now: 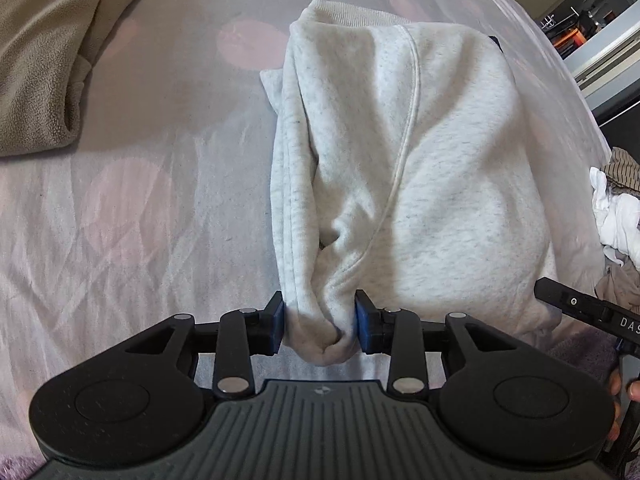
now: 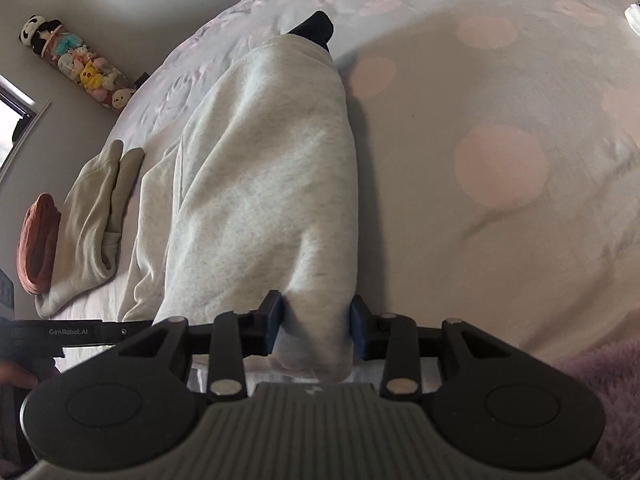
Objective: Fold clothes
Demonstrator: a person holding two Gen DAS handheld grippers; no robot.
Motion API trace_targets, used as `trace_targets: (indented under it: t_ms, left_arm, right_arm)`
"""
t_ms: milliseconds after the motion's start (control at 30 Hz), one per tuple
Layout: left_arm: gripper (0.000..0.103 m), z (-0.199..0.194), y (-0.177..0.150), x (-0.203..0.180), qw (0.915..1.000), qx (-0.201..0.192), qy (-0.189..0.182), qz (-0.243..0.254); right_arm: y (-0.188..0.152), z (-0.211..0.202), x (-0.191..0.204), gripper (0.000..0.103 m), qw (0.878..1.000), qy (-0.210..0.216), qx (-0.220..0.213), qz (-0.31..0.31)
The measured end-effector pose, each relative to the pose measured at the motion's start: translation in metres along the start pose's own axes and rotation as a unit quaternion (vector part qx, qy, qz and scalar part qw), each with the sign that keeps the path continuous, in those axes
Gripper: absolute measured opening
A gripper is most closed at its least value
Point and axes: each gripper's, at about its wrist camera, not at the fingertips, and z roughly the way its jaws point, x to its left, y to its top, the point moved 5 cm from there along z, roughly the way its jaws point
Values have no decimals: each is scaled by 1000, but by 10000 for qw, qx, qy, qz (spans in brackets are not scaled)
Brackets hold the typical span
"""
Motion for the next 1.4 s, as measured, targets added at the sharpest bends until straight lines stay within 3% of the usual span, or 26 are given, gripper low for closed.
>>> trace_targets:
  t_ms: [67, 133, 167, 233, 300, 433, 533, 667, 733, 767, 833, 967, 1000, 1133, 1267, 1333, 1400]
  left_arm:
    - [37, -11, 0, 0, 9997, -245, -86, -8]
    - [38, -22, -1, 0, 9986, -491, -172, -16]
    - [38, -29, -1, -1, 9976, -665, -207, -5]
    - [38, -46, 2, -5, 9923, -1201, -307, 52]
    - [42, -62, 6, -9, 9848, -1690, -399, 94]
    - [47, -74, 18, -13, 9729, -2291, -250, 168]
    - [59, -74, 26, -28, 9631, -2660, 118, 382]
    - [62, -72, 45, -45, 9445, -3103, 356, 1021]
    - [73, -67, 59, -51, 9418, -3169, 369, 1055]
    - [73, -62, 68, -52, 9420, -3174, 364, 1028]
    - [73, -51, 84, -55, 9398, -3219, 376, 1085]
    - [73, -25, 96, -54, 9207, -3634, 854, 1141]
    - [73, -18, 96, -52, 9199, -3647, 903, 1120]
    - [74, 6, 100, -48, 9302, -3289, 1033, 1264]
    - [74, 12, 110, -50, 9326, -3081, 1000, 1592]
    - [74, 14, 114, -52, 9386, -2973, 742, 1588]
    - [73, 17, 116, -55, 9429, -2884, 516, 1585]
  right_arm:
    - [0, -10, -1, 48, 9999, 39, -161, -12]
    - [1, -24, 1, 61, 9984, 299, -472, -40]
    - [2, -30, 3, 73, 9970, 424, -649, -84]
    - [5, -41, 12, 78, 9929, 488, -1047, -297]
    - [11, -43, 19, 83, 9893, 399, -1299, -540]
    - [27, -43, 28, 101, 9809, 117, -1682, -966]
    - [39, -43, 35, 101, 9720, -95, -1964, -1284]
    - [54, -44, 45, 101, 9566, -377, -2333, -1702]
    - [64, -43, 50, 101, 9485, -516, -2483, -1897]
    - [72, -38, 51, 101, 9472, -568, -2472, -1963]
    - [87, -27, 52, 101, 9448, -479, -2494, -2068]
    - [111, -3, 49, 101, 9483, -181, -2460, -1998]
    - [114, 3, 45, 101, 9518, -90, -2429, -1871]
    - [115, 18, 29, 101, 9602, 327, -2504, -1194]
    - [129, 28, 36, 101, 9577, 167, -2611, -1196]
    - [140, 35, 42, 89, 9568, -105, -2551, -1391]
    - [150, 42, 44, 53, 9598, -149, -2454, -1357]
